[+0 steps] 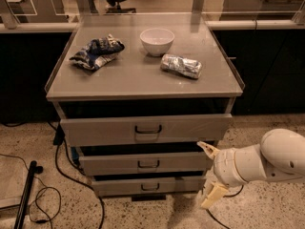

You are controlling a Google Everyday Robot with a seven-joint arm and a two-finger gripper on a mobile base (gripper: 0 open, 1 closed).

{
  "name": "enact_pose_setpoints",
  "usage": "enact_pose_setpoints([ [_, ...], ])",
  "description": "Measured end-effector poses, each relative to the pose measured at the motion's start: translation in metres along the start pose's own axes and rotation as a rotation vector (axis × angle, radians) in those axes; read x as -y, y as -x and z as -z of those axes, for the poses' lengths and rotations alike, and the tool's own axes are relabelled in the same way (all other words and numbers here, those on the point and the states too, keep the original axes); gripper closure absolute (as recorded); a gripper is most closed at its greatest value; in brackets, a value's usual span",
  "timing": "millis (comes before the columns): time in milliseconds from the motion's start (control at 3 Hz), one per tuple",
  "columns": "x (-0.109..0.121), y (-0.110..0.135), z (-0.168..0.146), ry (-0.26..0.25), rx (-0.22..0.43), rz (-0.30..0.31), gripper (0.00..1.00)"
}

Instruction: Open middle drawer

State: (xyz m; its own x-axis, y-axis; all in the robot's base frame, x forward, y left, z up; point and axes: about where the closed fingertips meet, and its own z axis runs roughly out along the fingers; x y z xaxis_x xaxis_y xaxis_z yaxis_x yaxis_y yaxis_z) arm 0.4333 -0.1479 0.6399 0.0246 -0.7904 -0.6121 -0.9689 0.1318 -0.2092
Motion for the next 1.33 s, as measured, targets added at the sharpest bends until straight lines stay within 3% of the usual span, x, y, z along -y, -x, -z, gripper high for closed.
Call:
enact_pose_setpoints([
  [333,0.002,-0.005,-0.009,0.010,-0.012,-0.016,0.00],
  [1333,0.028,-0.054,-0.078,0.060,-0.071,-0.089,0.00],
])
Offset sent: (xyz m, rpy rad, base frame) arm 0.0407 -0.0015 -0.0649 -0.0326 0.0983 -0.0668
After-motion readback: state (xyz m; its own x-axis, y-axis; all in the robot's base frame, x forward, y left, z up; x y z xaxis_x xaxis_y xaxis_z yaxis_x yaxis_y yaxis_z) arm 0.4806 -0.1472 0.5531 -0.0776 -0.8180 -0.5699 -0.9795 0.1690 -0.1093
